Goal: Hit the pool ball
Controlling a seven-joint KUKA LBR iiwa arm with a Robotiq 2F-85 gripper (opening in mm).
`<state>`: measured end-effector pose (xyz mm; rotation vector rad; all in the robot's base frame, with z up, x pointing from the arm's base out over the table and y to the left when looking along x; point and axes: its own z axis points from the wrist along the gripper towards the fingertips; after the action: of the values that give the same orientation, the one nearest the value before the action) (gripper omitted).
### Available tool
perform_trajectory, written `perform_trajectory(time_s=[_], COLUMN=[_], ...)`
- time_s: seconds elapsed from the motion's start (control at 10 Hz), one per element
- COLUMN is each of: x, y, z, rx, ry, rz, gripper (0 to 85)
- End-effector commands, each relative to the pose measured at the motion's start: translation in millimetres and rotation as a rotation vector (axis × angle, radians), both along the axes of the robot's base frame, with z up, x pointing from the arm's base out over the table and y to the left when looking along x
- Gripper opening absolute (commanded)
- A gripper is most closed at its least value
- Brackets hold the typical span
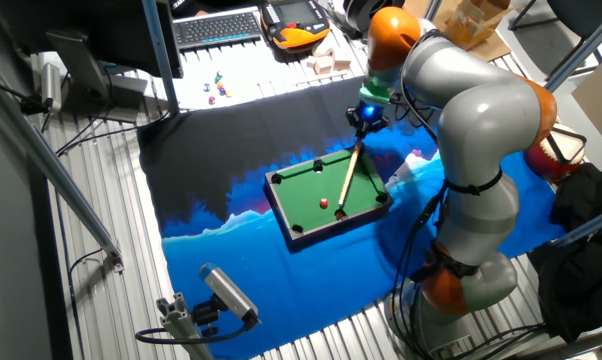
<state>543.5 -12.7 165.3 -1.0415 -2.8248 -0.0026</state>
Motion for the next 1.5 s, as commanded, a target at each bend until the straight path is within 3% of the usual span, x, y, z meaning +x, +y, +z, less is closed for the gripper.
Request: perform_trajectory(time_s=[0.0,0.2,0.4,0.5,0.8,1.1,1.4], x=[-0.5,-2.3,-4.2,-3.8,-2.5,-3.6,-3.0], y=[-2.7,-6.1,-16.1,-22.1,-39.4,-51.7,-61.5], z=[0.6,0.5,-2.2,-2.0,5.7,7.8,2.7], rx=[-0.004,-0.086,-0.117,-0.126,-0.092,-0.156,-0.165], ry=[0.001,0.004,-0.001,-0.001,-0.017,-0.032,-0.04], rz=[-0.044,-0.105,-0.115,-0.127,-0.231,-0.301,-0.281], gripper=[0.0,0.0,0.0,0.0,0.0,0.0,0.0])
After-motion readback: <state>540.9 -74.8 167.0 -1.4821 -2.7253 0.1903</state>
